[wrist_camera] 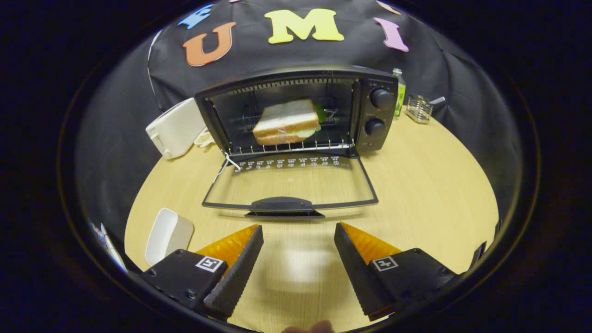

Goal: Open the toaster oven, put the food inside, and close the toaster oven door.

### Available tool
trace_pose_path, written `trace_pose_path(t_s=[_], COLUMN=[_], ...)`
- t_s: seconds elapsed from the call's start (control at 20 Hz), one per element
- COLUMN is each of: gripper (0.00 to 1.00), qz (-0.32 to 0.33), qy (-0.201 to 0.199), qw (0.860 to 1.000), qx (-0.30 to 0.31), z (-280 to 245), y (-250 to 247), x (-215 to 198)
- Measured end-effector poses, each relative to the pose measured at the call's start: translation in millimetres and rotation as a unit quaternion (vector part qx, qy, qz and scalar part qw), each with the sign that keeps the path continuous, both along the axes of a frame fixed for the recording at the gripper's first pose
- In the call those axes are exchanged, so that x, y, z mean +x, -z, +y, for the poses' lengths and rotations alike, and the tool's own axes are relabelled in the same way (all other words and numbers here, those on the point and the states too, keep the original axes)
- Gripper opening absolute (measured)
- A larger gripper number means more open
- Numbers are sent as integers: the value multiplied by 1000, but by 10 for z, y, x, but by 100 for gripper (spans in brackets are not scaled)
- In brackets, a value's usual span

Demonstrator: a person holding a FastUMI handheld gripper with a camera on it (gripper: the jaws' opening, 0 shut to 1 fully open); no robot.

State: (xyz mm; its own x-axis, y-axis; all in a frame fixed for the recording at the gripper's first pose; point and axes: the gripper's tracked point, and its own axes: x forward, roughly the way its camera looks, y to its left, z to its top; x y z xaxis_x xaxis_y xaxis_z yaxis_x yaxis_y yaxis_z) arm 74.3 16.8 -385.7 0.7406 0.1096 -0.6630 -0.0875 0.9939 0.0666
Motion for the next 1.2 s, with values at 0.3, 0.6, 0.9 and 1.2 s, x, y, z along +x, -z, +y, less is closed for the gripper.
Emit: trace_pose_path(t_s=[0.3, 0.6, 0.9, 1.2], gripper=[100, 100, 100, 100], qz=[9, 10, 5, -24], qy=[5, 6, -9, -12], qw=[1000, 1000, 1000, 999], qx=[-5, -17, -28, -22], z=[22, 29, 78, 94], y=[208, 280, 3, -490], x=[151, 271, 324, 417])
